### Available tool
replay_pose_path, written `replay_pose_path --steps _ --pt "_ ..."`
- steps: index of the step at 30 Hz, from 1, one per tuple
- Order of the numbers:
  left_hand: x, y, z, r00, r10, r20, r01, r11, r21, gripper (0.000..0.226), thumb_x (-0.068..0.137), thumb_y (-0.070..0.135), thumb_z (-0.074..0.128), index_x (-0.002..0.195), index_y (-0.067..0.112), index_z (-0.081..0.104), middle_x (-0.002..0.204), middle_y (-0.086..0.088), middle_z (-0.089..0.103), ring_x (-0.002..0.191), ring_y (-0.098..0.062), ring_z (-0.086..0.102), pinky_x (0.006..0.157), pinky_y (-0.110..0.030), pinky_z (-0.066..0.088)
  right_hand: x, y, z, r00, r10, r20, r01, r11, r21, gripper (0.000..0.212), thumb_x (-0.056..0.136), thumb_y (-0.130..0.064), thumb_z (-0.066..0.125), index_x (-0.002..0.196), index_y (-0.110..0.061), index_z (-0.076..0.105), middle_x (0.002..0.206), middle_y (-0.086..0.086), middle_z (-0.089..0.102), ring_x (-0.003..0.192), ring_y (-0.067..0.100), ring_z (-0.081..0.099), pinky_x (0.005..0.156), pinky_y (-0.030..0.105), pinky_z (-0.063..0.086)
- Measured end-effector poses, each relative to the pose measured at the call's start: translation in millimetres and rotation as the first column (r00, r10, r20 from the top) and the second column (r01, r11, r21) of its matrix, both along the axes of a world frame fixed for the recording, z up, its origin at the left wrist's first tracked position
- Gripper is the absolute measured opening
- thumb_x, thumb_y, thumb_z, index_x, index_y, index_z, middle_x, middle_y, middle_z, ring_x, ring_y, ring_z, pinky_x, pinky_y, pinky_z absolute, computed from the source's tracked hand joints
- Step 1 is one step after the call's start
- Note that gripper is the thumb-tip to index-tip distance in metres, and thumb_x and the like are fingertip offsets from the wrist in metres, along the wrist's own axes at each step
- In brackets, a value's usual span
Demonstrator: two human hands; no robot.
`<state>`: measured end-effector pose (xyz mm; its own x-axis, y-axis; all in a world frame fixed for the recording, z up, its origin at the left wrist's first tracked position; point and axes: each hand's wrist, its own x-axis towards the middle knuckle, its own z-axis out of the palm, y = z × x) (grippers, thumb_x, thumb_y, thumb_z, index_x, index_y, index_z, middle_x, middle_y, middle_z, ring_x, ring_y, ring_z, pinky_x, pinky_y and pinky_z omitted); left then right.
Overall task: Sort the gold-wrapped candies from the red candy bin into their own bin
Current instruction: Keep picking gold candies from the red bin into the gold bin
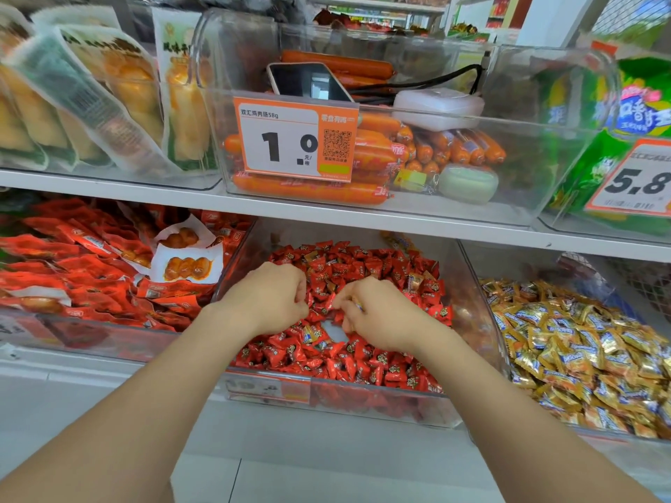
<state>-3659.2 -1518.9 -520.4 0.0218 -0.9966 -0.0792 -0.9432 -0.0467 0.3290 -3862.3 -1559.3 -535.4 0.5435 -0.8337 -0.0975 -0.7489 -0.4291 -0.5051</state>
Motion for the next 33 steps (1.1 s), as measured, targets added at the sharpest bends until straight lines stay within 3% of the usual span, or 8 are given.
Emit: replay_pose_path --steps 3,5,9,16,19,23,28,33 --pt "-7.8 3.9 1.5 0.996 -0.011 0.084 0.010 1.000 0.015 0.011 0.081 0.027 0.078 0.073 0.027 0.070 0.083 0.009 0.069 0.077 -0.015 0.067 0.074 -0.036 0.060 9.3 0.8 -5.3 0.993 0.042 -0.113 -0.037 0.998 0.051 0.032 0.102 -0.012 0.045 0.104 -0.026 0.074 0.091 -0.001 0.070 0.076 0.019 0.065 0.075 0.034 0.057" --pt "-12.6 5.4 2.5 0.989 -0.026 0.146 0.025 1.000 0.007 0.018 0.075 0.033 0.088 0.077 0.029 0.070 0.084 0.011 0.067 0.075 -0.011 0.063 0.067 -0.032 0.053 13.9 3.5 -9.1 0.972 0.038 -0.234 -0.039 0.999 -0.001 0.021 0.104 -0.030 0.054 0.093 -0.024 0.072 0.088 0.001 0.068 0.083 0.025 0.064 0.076 0.035 0.054" --pt "-19.6 4.0 -0.7 0.983 -0.046 0.178 0.044 0.999 0.014 0.032 0.070 0.055 0.090 0.083 0.031 0.073 0.088 0.010 0.068 0.081 -0.015 0.066 0.065 -0.032 0.047 24.9 9.2 -16.7 0.922 0.008 -0.387 -0.055 0.992 -0.113 0.041 0.097 -0.054 0.066 0.114 -0.016 0.066 0.104 0.007 0.066 0.099 0.032 0.067 0.076 0.039 0.053" --pt "-31.9 2.6 -8.2 0.955 -0.055 0.293 0.034 0.996 0.077 0.021 0.082 0.034 0.082 0.095 0.024 0.068 0.100 0.000 0.066 0.089 -0.026 0.066 0.074 -0.038 0.052 32.9 13.1 -16.2 0.926 -0.035 -0.376 -0.041 0.980 -0.193 0.028 0.092 -0.030 0.073 0.106 -0.013 0.056 0.096 0.005 0.058 0.089 0.031 0.061 0.067 0.036 0.043" --pt "-28.9 0.9 -7.6 0.982 -0.014 0.188 0.001 0.997 0.072 0.012 0.085 0.035 0.078 0.081 0.027 0.069 0.094 0.004 0.070 0.088 -0.024 0.068 0.073 -0.036 0.053 22.0 9.9 -4.3 0.955 -0.047 -0.294 0.020 0.995 -0.093 0.033 0.088 -0.033 0.076 0.083 -0.014 0.049 0.083 0.004 0.058 0.081 0.032 0.061 0.062 0.036 0.047" --pt "-23.6 -0.8 0.6 0.997 0.065 -0.048 -0.064 0.998 0.013 0.015 0.083 0.038 0.076 0.070 0.029 0.074 0.076 0.012 0.071 0.073 -0.013 0.066 0.075 -0.035 0.058 -5.9 10.1 16.7 0.992 -0.100 -0.079 0.100 0.995 -0.008 0.019 0.092 -0.028 0.068 0.091 -0.009 0.067 0.075 0.009 0.071 0.068 0.028 0.069 0.061 0.037 0.058" --pt "-32.8 1.2 2.8 0.983 0.073 -0.166 -0.081 0.996 -0.042 0.017 0.083 0.041 0.078 0.068 0.034 0.077 0.073 0.021 0.072 0.060 -0.004 0.064 0.070 -0.031 0.059 -35.7 27.9 33.5 0.968 -0.204 0.145 0.192 0.977 0.095 0.034 0.095 -0.026 0.058 0.073 -0.002 0.054 0.058 0.004 0.045 0.052 0.019 0.040 0.052 0.031 0.035" --pt "-64.4 5.0 3.9 0.923 -0.027 -0.383 -0.041 0.985 -0.169 0.021 0.093 0.033 0.074 0.073 0.028 0.075 0.068 0.022 0.070 0.056 0.006 0.060 0.059 -0.020 0.043 -57.0 56.2 65.1 0.810 -0.417 0.413 0.262 0.886 0.382 0.033 0.098 -0.033 0.046 0.075 -0.014 0.061 0.062 0.003 0.042 0.049 0.018 0.032 0.046 0.023 0.025"
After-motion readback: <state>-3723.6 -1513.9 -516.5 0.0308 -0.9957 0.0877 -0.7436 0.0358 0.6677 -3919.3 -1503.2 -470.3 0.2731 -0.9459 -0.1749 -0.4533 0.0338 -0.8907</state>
